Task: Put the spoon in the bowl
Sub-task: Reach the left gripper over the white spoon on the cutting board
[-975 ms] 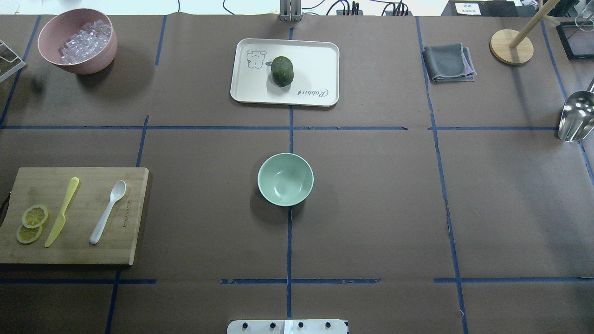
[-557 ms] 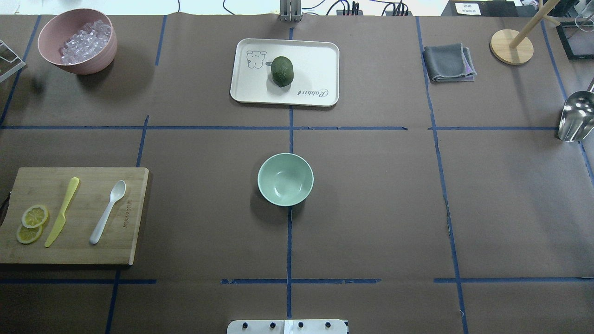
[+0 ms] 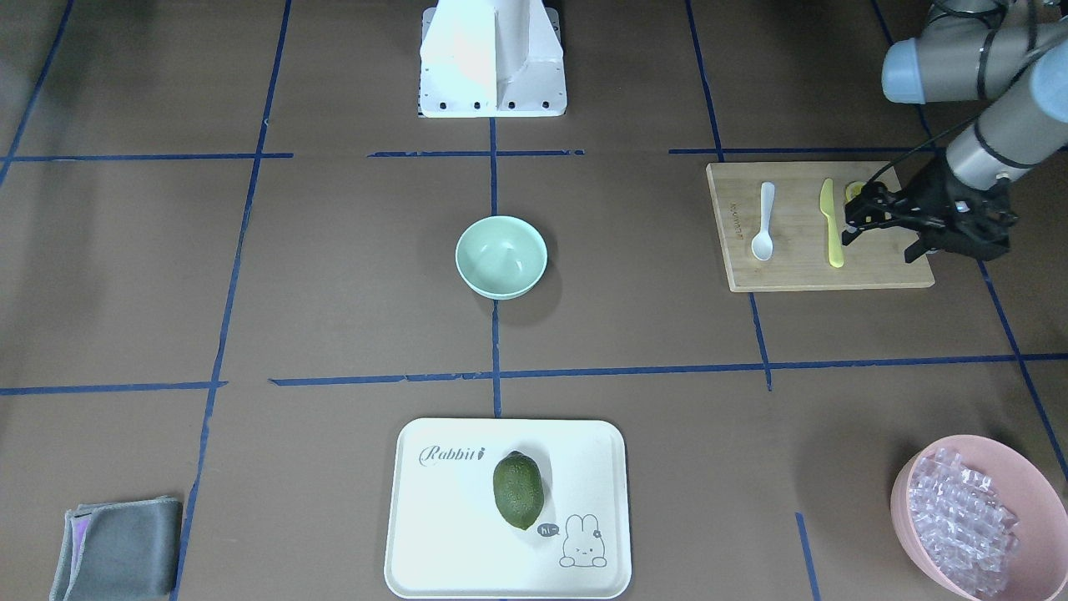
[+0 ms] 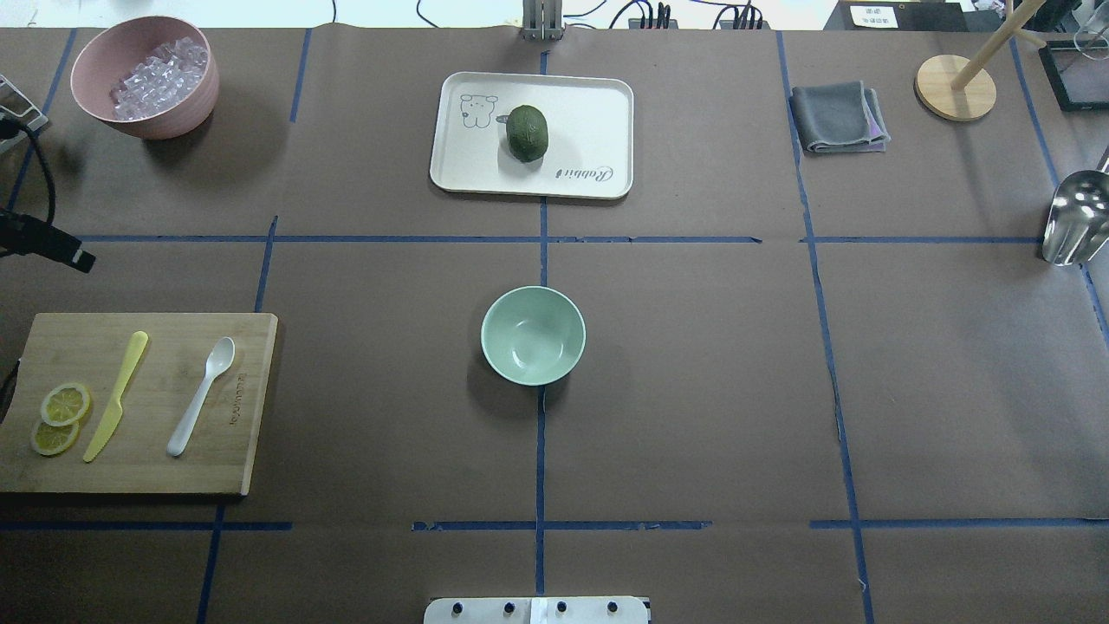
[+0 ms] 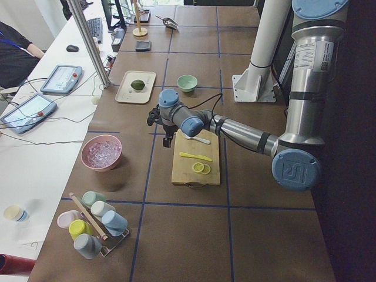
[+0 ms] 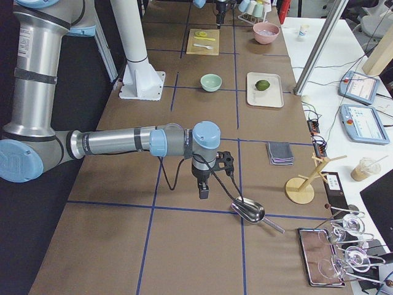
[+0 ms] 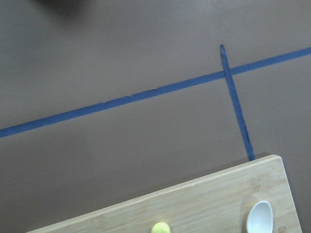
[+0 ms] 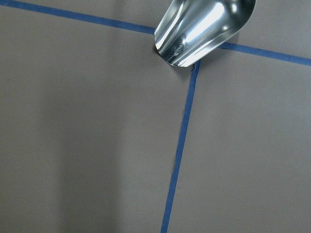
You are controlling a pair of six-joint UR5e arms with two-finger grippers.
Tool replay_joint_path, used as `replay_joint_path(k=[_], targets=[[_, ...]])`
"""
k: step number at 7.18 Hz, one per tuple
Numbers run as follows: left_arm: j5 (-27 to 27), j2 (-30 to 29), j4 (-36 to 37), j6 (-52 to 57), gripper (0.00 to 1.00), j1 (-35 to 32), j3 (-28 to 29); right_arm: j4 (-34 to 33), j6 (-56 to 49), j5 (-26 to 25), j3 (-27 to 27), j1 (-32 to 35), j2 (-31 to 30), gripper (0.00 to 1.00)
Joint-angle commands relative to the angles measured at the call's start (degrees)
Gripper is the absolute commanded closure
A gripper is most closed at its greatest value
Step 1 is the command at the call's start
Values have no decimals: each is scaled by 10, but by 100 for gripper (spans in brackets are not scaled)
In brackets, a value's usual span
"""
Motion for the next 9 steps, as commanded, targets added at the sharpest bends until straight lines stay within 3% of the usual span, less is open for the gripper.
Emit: replay_joint_path(k=[1, 3, 9], targets=[[74, 11, -26, -48, 0, 89, -22, 0, 0, 0, 1, 0, 0, 0], [122, 25, -28, -53, 0, 148, -34, 0, 0, 0, 0, 0, 0, 0], [122, 30, -26, -54, 0, 187, -25, 0, 0, 0, -3, 0, 0, 0]])
